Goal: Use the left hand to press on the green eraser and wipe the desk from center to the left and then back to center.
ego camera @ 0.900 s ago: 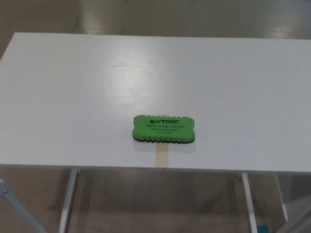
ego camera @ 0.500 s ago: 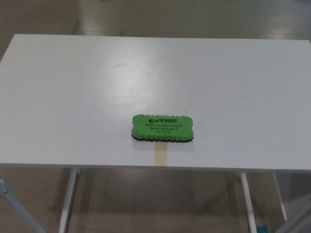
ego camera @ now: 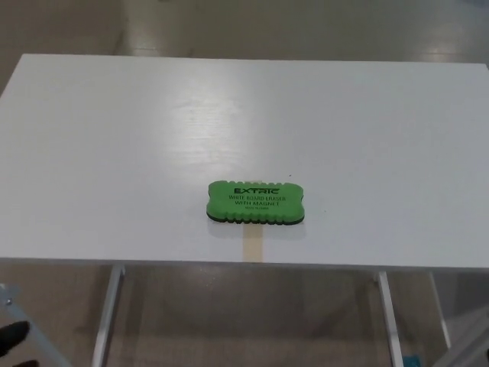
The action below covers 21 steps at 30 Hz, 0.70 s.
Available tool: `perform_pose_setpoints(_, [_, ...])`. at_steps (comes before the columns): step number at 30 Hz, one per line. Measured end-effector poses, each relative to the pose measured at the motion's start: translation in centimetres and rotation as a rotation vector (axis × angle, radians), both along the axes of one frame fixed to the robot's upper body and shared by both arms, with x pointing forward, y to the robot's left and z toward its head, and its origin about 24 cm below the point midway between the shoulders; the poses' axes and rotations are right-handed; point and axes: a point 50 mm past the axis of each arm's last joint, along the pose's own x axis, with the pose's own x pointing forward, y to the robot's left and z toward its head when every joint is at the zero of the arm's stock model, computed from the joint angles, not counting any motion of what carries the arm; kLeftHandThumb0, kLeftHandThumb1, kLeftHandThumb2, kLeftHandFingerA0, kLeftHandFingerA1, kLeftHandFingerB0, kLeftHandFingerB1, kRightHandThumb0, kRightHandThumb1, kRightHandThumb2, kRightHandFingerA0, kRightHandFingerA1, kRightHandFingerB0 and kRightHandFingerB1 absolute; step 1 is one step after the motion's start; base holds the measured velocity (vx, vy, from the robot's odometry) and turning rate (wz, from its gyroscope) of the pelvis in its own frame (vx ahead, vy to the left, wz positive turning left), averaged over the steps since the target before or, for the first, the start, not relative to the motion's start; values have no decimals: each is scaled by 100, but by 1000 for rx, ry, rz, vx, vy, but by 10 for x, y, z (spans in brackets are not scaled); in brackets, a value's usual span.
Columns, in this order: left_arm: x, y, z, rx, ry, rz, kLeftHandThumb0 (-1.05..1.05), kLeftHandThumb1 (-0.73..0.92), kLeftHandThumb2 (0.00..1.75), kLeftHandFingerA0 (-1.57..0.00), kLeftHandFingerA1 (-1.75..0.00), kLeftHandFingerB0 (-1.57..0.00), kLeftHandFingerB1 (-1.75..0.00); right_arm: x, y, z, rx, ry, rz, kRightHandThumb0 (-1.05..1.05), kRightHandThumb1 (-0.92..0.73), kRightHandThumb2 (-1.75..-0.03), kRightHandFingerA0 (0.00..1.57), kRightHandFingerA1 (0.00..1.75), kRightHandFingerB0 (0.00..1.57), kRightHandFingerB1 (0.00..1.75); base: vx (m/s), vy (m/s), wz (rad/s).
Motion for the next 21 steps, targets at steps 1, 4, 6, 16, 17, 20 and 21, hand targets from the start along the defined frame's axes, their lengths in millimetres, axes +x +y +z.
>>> perform_pose_setpoints(1, [-1, -12, 6, 1, -14, -75, -25, 54, 57, -45, -37, -46, -35, 0, 4, -1, 7, -1, 16, -27, -60, -58, 59, 43, 48, 35, 0, 0, 0])
perform_pose_setpoints(4, [-2, -23, 11, 1, -28, -147, -25, 55, 57, -45, -37, -47, -35, -1, 8, -3, 15, 0, 31, -27, -60, -58, 58, 43, 48, 35, 0, 0, 0])
perform_pose_setpoints(6, [-4, -43, 23, -3, -56, -267, -25, 55, 57, -46, -37, -46, -35, -3, 16, -6, 30, 6, 54, -26, -60, -59, 58, 44, 48, 35, 0, 0, 0])
perform_pose_setpoints(16, [-10, -101, 74, -44, -180, -639, -21, 59, 58, -42, -36, -45, -34, -12, 31, -19, 38, 75, 134, -36, -50, -75, 55, 54, 41, 46, 0, 0, 0])
perform_pose_setpoints(17, [-10, -105, 80, -45, -196, -668, -21, 59, 58, -42, -36, -45, -34, -13, 32, -20, 39, 80, 138, -36, -50, -75, 55, 54, 41, 46, 0, 0, 0])
perform_pose_setpoints(20, [-5, -122, 102, -54, -278, -783, -28, 58, 66, -40, -40, -41, -38, -16, 35, -25, 41, 103, 159, -37, -50, -76, 55, 55, 40, 46, 0, 0, 0])
perform_pose_setpoints(21, [-3, -126, 109, -54, -301, -815, -22, 60, 58, -43, -36, -43, -34, -18, 36, -26, 40, 109, 164, -37, -50, -76, 55, 55, 40, 46, 0, 0, 0])
